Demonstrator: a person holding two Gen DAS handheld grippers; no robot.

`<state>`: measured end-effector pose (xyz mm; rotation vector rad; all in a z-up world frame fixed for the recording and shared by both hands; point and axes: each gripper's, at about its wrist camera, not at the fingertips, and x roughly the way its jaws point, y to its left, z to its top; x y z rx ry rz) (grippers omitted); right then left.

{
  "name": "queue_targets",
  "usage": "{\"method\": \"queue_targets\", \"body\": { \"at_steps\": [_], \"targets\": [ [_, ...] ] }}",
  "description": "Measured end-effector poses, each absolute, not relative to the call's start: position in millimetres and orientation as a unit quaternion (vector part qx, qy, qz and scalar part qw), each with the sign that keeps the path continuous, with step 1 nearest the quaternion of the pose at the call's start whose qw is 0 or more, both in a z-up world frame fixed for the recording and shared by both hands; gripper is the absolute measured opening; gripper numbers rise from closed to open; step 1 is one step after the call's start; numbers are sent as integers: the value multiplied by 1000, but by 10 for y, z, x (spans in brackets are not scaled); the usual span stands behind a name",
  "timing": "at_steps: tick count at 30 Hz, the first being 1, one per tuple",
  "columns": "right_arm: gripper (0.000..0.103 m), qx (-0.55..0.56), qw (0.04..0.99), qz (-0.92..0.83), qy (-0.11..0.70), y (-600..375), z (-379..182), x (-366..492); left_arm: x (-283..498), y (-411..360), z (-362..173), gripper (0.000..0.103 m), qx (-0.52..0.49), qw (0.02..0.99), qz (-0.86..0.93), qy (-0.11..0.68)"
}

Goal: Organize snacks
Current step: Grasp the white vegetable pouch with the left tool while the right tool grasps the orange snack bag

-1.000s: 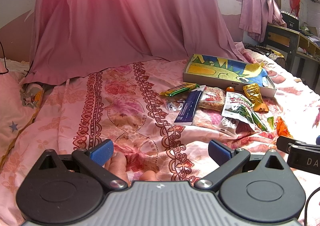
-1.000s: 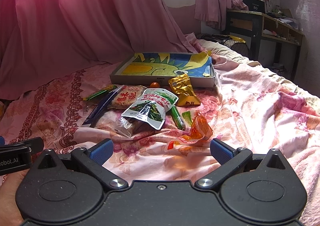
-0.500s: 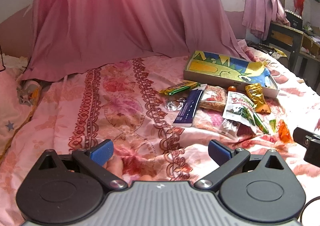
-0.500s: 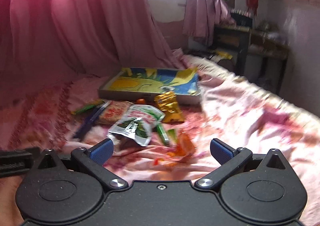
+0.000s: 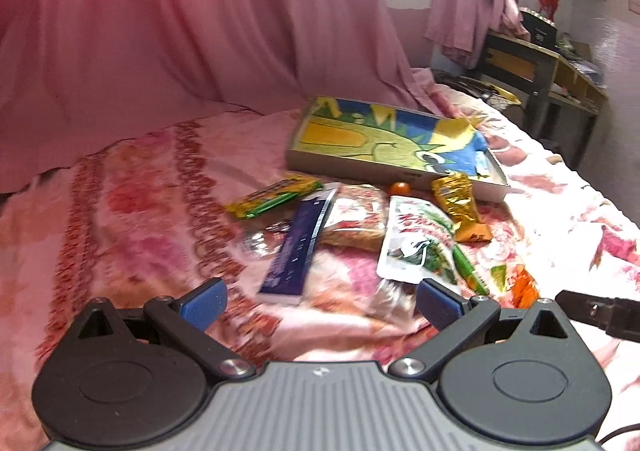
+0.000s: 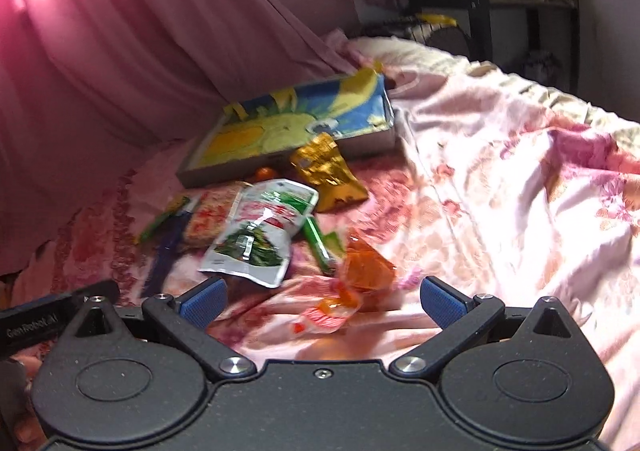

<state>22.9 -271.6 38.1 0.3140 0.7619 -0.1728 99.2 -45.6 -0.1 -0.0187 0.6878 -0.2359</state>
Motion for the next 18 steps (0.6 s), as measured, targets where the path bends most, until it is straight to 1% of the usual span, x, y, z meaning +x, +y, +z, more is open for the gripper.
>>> {"method": "queue_targets", "body": {
  "at_steps": [4,6,9,11,13,18],
  "targets": [
    [102,163,894,-84,409,-2875,271,459,1210,-579,-109,103,-3,928,-133,348],
    [101,170,884,-79,427,-2942,203,583,1328,-653,-183,103,9,924,-140,356],
    [94,168,873,-67,454,-2983,92,785,1455,-731,-242,103,24,920,-151,361],
    [88,167,869,-61,462,-2986,22,875,1549,-786,-272,103,30,918,-159,363],
    [84,170,865,-57,468,-2981,-26,926,1643,-845,-292,103,29,916,-168,363],
    [80,191,863,-57,465,-3020,-98,986,1847,-1063,-374,103,24,909,-200,365]
  ]
}}
